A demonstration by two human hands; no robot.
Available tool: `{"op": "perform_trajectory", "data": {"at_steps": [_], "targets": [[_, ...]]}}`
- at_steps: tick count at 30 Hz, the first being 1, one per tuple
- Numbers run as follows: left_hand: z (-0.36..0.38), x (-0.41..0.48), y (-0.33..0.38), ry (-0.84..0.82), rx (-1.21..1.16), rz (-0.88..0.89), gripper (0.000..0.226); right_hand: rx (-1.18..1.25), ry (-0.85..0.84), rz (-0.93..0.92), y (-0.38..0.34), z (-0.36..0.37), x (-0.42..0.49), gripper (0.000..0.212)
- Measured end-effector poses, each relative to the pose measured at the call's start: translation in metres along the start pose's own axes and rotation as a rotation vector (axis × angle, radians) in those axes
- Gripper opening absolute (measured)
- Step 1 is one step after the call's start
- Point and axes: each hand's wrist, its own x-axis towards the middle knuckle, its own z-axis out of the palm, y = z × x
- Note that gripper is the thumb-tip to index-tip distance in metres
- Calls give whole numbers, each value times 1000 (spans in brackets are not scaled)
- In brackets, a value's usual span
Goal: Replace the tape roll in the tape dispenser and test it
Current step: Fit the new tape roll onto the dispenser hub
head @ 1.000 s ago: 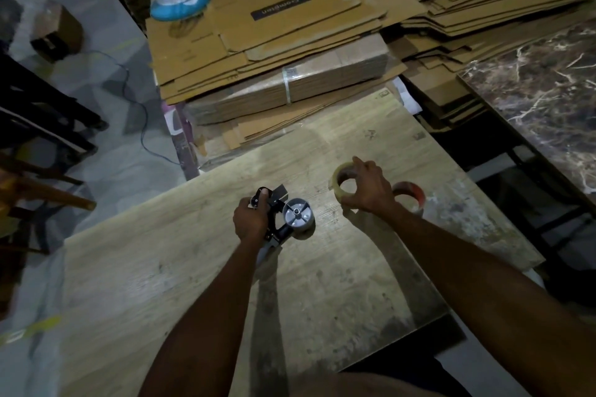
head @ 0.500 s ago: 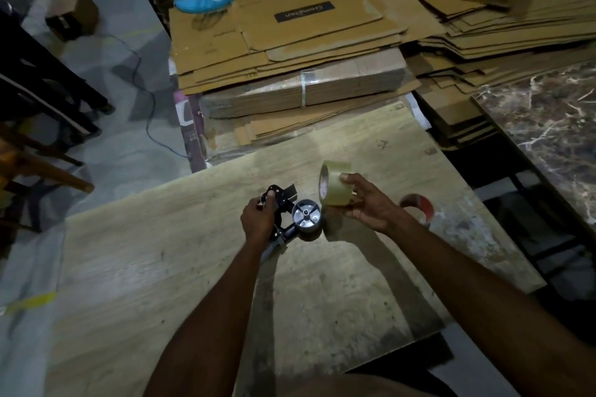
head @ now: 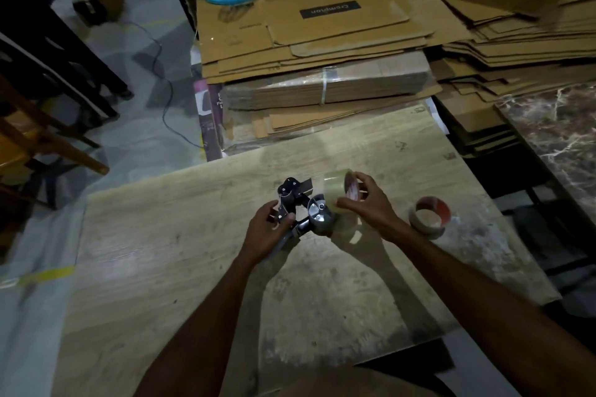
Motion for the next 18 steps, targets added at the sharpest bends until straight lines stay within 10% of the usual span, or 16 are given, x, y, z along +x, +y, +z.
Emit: {"op": "perform_trajectory", "data": {"at_steps": [18], "targets": [[12, 10, 32, 111, 193, -406, 97, -754, -103, -263, -39, 33, -10, 97]]}}
